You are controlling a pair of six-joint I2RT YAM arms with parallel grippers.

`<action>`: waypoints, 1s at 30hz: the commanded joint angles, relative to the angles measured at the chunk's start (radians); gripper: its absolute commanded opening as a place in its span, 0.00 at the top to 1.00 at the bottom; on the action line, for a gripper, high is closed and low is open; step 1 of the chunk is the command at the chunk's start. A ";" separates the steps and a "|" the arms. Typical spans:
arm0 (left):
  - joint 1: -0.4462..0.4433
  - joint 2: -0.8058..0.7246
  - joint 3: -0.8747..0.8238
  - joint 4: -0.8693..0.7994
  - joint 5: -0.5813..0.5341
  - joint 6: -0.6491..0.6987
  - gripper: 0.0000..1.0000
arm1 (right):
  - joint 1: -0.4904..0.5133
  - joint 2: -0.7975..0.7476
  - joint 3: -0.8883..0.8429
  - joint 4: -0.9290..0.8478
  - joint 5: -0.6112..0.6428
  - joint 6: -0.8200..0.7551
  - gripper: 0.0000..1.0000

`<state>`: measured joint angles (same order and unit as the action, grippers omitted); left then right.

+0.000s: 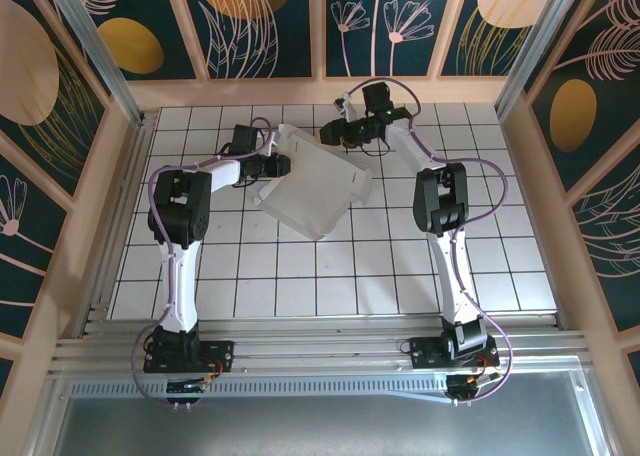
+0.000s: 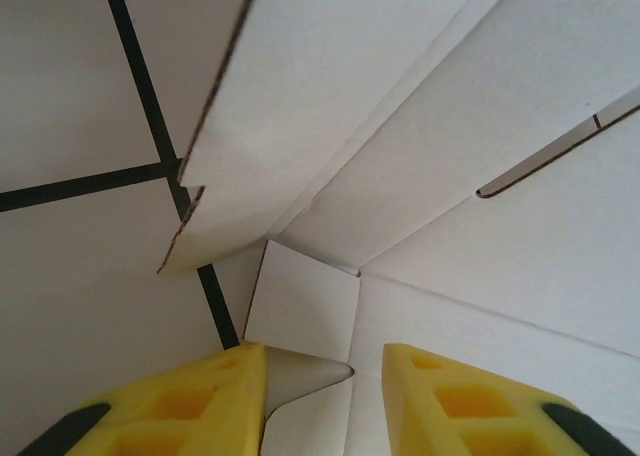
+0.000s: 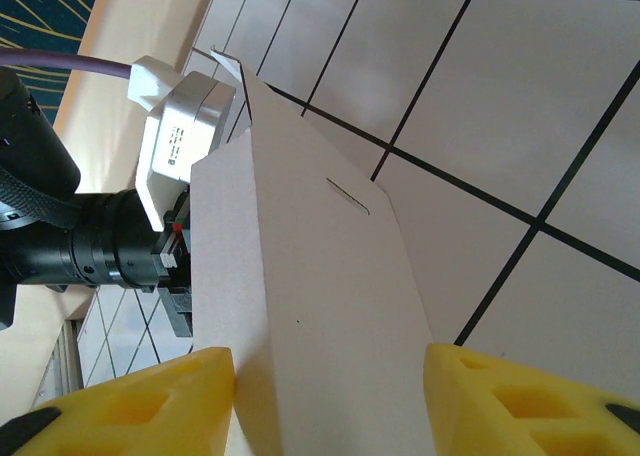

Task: Fold the paper box

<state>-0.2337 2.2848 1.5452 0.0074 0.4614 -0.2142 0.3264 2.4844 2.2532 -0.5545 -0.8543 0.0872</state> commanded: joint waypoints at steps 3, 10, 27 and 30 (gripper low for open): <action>-0.014 0.038 0.008 0.054 0.038 0.030 0.65 | 0.016 0.004 -0.034 -0.033 0.052 -0.007 0.47; -0.020 0.093 0.105 -0.015 -0.053 -0.011 0.61 | 0.017 -0.007 -0.039 -0.037 0.057 -0.012 0.47; -0.030 0.138 0.179 -0.082 -0.104 -0.030 0.59 | 0.021 -0.011 -0.043 -0.035 0.057 -0.012 0.47; -0.032 0.154 0.198 -0.094 -0.076 -0.027 0.64 | 0.022 -0.011 -0.042 -0.036 0.058 -0.013 0.47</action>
<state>-0.2581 2.3772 1.7184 -0.0536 0.3466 -0.2481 0.3290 2.4828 2.2478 -0.5522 -0.8547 0.0872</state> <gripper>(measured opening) 0.374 0.531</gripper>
